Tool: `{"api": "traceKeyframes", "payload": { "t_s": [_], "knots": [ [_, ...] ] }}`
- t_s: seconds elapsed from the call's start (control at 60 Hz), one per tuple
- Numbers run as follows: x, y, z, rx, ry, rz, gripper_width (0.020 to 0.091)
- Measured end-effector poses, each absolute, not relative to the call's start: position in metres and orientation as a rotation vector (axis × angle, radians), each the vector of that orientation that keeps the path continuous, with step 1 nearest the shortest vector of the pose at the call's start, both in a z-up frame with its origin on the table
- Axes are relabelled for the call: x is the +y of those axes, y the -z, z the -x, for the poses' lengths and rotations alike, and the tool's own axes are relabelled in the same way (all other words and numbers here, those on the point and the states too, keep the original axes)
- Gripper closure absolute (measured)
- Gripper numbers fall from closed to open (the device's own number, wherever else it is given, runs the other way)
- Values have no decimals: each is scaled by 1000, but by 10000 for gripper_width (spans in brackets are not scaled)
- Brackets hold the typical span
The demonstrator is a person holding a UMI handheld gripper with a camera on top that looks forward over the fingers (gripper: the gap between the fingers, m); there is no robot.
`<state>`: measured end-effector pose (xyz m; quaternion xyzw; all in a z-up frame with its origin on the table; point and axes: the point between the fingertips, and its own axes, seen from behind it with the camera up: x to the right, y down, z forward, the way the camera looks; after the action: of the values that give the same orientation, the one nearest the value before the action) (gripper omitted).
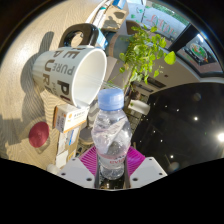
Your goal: Pour water
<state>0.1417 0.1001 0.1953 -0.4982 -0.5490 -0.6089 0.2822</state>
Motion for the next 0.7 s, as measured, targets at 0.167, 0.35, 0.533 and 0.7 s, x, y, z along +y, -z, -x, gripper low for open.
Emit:
{"api": "traceKeyframes", "payload": {
  "t_s": [0.167,0.35,0.533,0.7],
  "knots": [
    [98,-196,-145,-1434,1575,1386,765],
    [87,-216,-145,-1168,1256,1572,760],
    [79,-243,-157,-767,812,1745,759],
    [70,-211,-167,-426,328,1933,761]
  ]
}}
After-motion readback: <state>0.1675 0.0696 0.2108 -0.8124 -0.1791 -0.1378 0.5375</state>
